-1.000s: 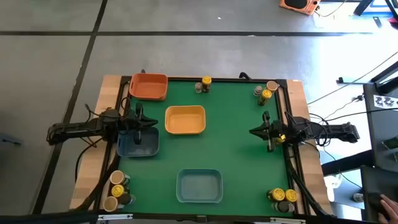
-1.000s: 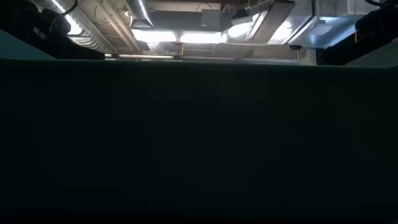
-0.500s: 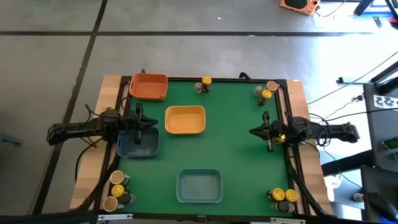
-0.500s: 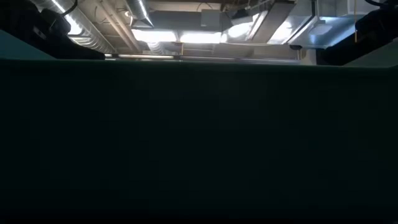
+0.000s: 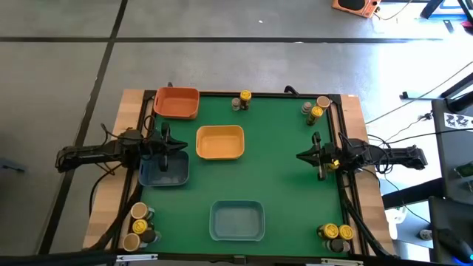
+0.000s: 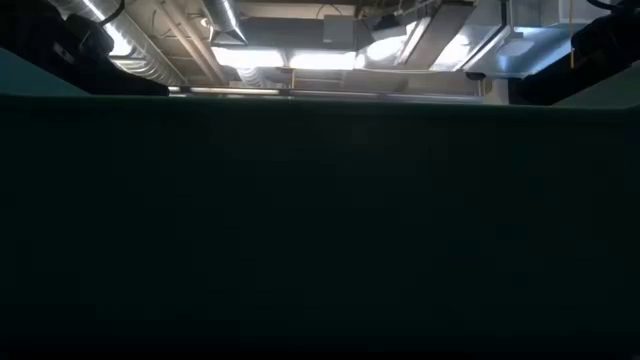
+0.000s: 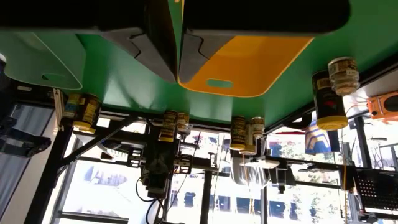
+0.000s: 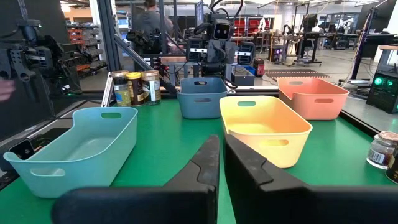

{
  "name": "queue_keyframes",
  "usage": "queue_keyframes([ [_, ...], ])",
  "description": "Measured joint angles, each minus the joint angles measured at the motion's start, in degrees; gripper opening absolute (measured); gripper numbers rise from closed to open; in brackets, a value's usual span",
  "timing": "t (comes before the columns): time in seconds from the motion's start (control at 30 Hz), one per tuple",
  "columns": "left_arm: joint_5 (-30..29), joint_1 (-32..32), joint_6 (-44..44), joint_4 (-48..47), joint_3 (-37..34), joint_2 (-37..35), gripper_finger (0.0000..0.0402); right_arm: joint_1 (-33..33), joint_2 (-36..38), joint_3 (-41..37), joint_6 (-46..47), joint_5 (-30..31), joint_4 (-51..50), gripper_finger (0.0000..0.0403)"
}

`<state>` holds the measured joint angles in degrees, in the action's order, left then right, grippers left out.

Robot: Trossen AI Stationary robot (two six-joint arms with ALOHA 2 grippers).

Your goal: Sort spices by type

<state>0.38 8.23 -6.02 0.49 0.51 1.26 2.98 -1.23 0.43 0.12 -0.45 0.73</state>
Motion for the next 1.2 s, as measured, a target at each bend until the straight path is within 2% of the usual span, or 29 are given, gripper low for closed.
queue_keyframes([
  [0.3,-0.89,0.01,1.29,0.74,0.00,0.02,0.0015,0.00,-0.02,0.00,-0.22,0.06,0.67,0.0023],
  [0.47,-1.40,0.02,1.69,8.14,0.00,0.00,0.0015,-0.02,0.13,0.43,2.49,2.49,6.92,0.0023],
  [0.53,-1.46,0.02,1.49,11.84,0.00,0.00,0.0015,-0.09,-0.15,1.02,0.73,3.79,8.74,0.0023],
  [0.7,-1.91,0.04,2.35,18.83,0.00,0.00,0.0015,-0.09,-1.13,4.78,-2.18,14.74,9.77,0.0023],
  [0.83,-2.71,0.04,6.40,21.31,0.00,0.00,0.0015,-0.09,-3.76,9.08,-4.25,20.10,6.11,0.0023],
  [1.2,-5.70,0.04,11.32,21.14,0.00,0.00,0.0015,-0.17,-21.86,25.36,-1.95,50.51,-12.18,0.0023],
])
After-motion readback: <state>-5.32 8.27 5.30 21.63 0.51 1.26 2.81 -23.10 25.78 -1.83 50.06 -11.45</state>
